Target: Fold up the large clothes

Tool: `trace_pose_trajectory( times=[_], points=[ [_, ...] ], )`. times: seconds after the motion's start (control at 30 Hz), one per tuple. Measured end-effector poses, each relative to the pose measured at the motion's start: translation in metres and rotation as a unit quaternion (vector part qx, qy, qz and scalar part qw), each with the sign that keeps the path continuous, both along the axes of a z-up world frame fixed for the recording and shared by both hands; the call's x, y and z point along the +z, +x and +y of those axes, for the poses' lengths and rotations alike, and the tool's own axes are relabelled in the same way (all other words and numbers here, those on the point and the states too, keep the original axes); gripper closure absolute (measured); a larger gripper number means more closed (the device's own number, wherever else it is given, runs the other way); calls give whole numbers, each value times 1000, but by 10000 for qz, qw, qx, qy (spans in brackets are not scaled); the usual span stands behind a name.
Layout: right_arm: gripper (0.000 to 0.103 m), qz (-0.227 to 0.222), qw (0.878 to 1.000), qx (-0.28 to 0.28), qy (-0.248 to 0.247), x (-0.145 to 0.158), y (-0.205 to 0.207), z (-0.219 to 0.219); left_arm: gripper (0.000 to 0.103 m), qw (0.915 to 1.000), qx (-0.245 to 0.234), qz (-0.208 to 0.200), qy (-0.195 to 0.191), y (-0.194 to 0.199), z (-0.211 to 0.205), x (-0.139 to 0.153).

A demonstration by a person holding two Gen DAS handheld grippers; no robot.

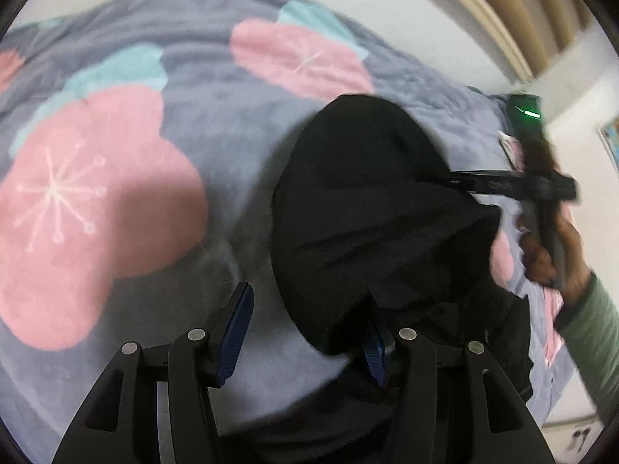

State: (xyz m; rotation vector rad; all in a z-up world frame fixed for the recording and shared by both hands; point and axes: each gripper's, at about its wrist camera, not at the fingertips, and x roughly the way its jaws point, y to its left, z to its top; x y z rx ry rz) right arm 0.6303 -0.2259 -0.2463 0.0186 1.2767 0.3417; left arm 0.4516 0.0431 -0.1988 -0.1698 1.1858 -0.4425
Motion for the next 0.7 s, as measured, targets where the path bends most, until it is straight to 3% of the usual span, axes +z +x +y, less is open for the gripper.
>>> trace_pose_trajectory(
  times=[0.03, 0.1, 0.17, 0.27, 0.33, 0.4, 0.47, 0.6, 0.7],
  points=[
    [90, -267, 9995, -156, -61, 11, -7, -5, 50, 10000, 26, -30, -20, 2, -1, -1],
    [91, -946, 9932, -669, -153, 45, -25, -25, 49, 9994, 42, -237, -233, 7, -6, 4],
    [91, -1170, 9870, -1055, -321, 57, -33, -43, 49, 9988, 116, -388, -286, 10, -11, 8],
    [91, -615, 9914, -1102, -333, 25, -30, -56, 49, 9998, 172, -111, -61, 10, -19, -2],
    [88, -252, 9935, -1064, -317, -3, -29, -55, 49, 9999, -77, -73, 92, -6, -26, -2],
    [83, -79, 9936, -1124, 8, -12, -33, -60, 49, 9989, -418, -133, 178, -24, -30, 7],
    [78, -143, 9928, -1177, 191, -2, -38, -63, 49, 9973, -636, -267, 264, -38, -31, 25],
    [71, -650, 9897, -1142, 576, 48, -54, -69, 49, 9924, -573, -1064, 252, -40, -29, 91],
    [53, -1046, 9882, -957, 587, 81, -62, -60, 33, 9861, -232, -1640, 125, -22, -41, 121]
  ],
)
